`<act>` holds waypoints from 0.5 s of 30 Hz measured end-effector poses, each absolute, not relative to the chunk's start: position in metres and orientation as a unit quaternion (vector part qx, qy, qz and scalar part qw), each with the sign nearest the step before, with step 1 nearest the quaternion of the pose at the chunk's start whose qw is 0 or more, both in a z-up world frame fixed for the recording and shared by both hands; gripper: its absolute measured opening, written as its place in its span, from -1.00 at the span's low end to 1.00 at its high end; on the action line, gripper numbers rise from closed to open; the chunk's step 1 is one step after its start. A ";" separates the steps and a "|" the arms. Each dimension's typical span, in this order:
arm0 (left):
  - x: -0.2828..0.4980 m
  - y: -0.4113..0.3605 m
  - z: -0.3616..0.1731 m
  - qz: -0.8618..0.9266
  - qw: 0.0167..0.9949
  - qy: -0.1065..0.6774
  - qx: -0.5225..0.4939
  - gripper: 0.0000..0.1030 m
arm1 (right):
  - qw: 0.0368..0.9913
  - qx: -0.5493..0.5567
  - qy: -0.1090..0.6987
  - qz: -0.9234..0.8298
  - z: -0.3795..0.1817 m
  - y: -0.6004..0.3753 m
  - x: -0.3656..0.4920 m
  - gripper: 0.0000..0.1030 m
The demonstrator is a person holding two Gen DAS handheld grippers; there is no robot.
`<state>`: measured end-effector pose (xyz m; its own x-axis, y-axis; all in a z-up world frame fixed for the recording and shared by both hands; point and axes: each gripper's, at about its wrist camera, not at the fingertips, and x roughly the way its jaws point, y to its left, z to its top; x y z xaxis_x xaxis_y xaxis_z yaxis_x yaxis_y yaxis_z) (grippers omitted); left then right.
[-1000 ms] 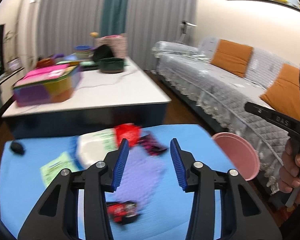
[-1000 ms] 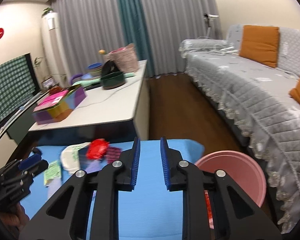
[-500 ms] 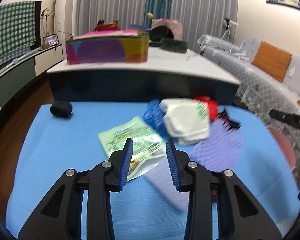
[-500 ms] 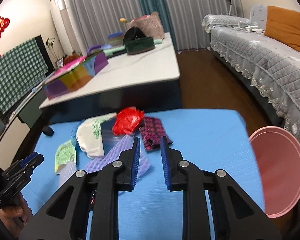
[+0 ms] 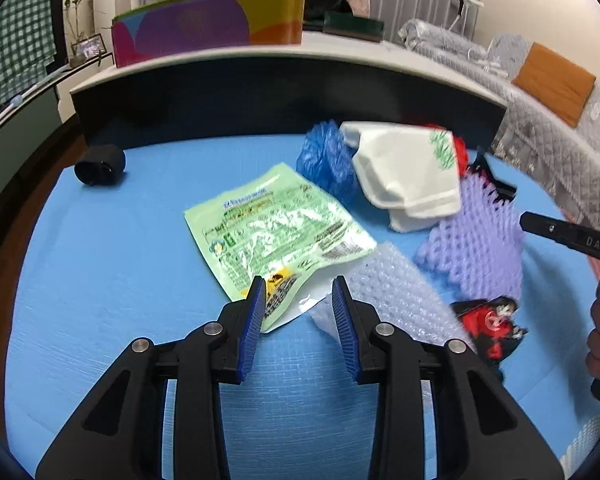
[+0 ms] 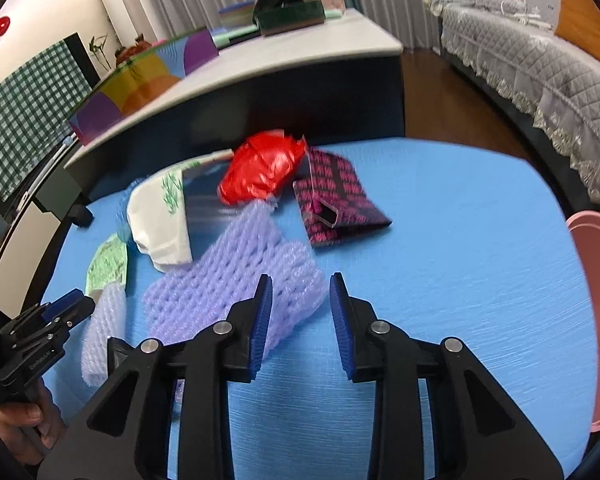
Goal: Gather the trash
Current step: 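Return both tools to the table and reach toward the green wrapper and purple net, then grasp the green wrapper with the left tool while the right tool grasps the purple net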
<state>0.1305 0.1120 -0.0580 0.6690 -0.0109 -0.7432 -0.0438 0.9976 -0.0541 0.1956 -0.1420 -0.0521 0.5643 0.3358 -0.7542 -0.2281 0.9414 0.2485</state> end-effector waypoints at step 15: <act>0.136 0.115 -0.044 0.027 0.918 0.394 -0.035 -0.95 | 0.893 0.033 0.414 0.174 -0.040 -0.132 0.188 -0.97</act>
